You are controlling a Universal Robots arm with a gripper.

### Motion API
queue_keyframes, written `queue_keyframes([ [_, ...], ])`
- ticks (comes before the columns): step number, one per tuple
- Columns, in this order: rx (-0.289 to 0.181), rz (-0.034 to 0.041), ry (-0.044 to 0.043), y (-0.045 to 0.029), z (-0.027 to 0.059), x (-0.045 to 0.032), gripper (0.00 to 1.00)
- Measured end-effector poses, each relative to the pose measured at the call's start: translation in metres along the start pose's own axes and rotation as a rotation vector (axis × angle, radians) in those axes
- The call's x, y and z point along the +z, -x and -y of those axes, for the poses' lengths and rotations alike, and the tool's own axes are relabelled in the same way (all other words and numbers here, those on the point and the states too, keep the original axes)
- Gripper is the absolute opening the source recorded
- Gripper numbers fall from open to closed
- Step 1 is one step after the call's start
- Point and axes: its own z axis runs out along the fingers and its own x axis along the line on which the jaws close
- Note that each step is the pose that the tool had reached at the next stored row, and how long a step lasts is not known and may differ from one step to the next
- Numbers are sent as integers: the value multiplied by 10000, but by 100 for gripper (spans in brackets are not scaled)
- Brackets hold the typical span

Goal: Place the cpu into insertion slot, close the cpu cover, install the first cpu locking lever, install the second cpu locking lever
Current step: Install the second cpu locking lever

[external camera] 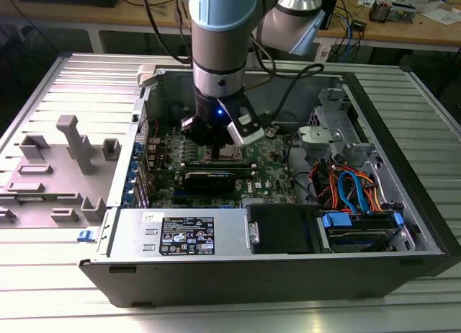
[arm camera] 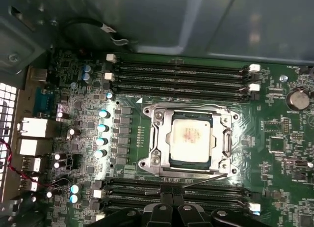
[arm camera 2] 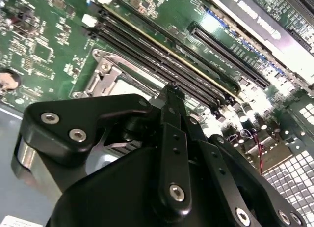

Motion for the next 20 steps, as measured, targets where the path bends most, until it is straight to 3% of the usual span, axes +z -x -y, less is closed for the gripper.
queue_keyframes([
  [2,-1,0,1,-11,4,48,11],
  [20,1,1,1,-15,5,66,11],
])
